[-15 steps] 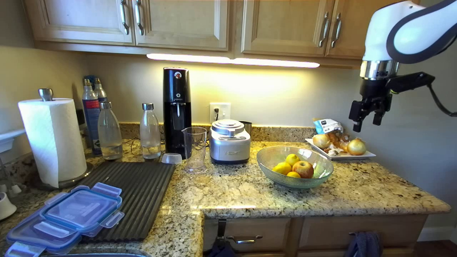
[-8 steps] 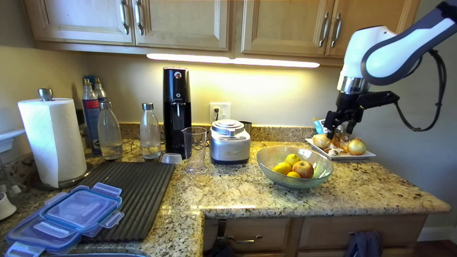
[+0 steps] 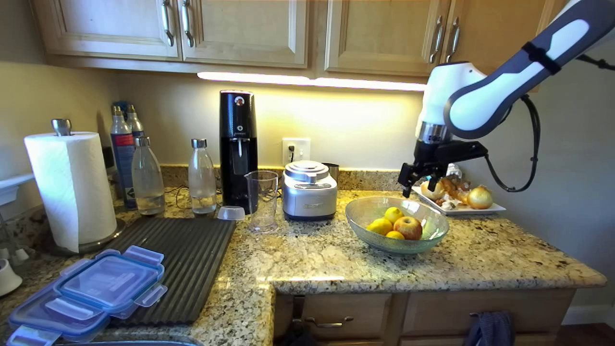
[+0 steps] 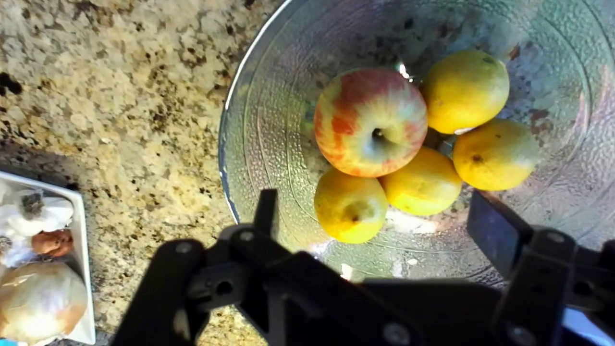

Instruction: Remove the lemon from the glass bowl and place it on the counter

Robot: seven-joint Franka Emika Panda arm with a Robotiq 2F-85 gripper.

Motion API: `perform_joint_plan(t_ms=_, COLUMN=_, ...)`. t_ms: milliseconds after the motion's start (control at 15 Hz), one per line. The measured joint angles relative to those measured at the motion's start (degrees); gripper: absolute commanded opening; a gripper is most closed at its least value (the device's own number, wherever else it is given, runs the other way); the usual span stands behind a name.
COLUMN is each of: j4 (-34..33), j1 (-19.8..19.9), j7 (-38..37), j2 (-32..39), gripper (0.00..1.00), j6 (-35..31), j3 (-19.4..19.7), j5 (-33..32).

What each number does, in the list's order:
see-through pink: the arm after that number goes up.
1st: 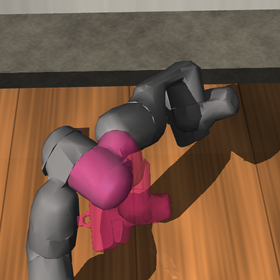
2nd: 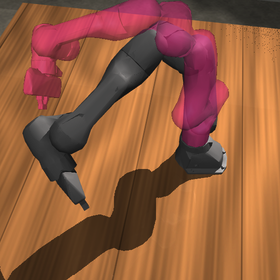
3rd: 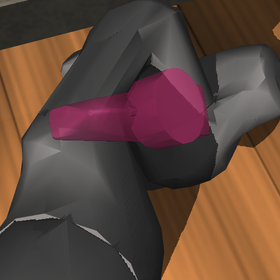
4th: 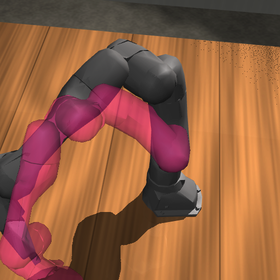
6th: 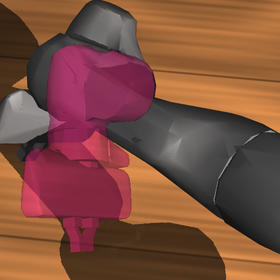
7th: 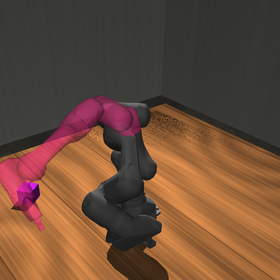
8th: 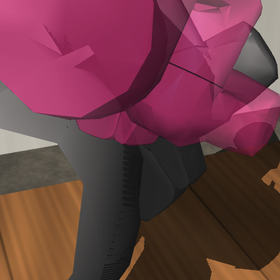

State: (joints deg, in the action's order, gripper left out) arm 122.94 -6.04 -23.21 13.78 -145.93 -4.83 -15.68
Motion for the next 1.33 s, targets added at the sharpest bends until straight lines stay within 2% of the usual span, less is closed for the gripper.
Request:
perform_joint_plan(t_ms=333, j4=-2.3, j1=-1.3, j7=-1.7, j2=2.1, gripper=1.0, j6=0.0, j3=1.0, j5=-0.6)
perform_joint_plan(t_ms=667, j4=-3.0, j1=-1.9, j7=-2.0, j2=5.4, gripper=1.0, j6=-0.4, j3=1.0, j5=4.9)
perform_joint_plan(t_ms=867, j4=-4.4, j1=-3.5, j7=-5.2, j2=9.1, gripper=1.0, j6=-3.4, j3=2.1, j5=6.0)
perform_joint_plan(t_ms=1067, j4=-5.6, j1=-7.0, j7=-9.5, j2=11.6, gripper=1.0, j6=-7.3, j3=5.4, j5=5.2)
perform_joint_plan(t_ms=1333, j4=-6.8, j1=-14.0, j7=-19.1, j2=13.3, gripper=1.0, j6=-9.3, j3=12.8, j5=-0.5)
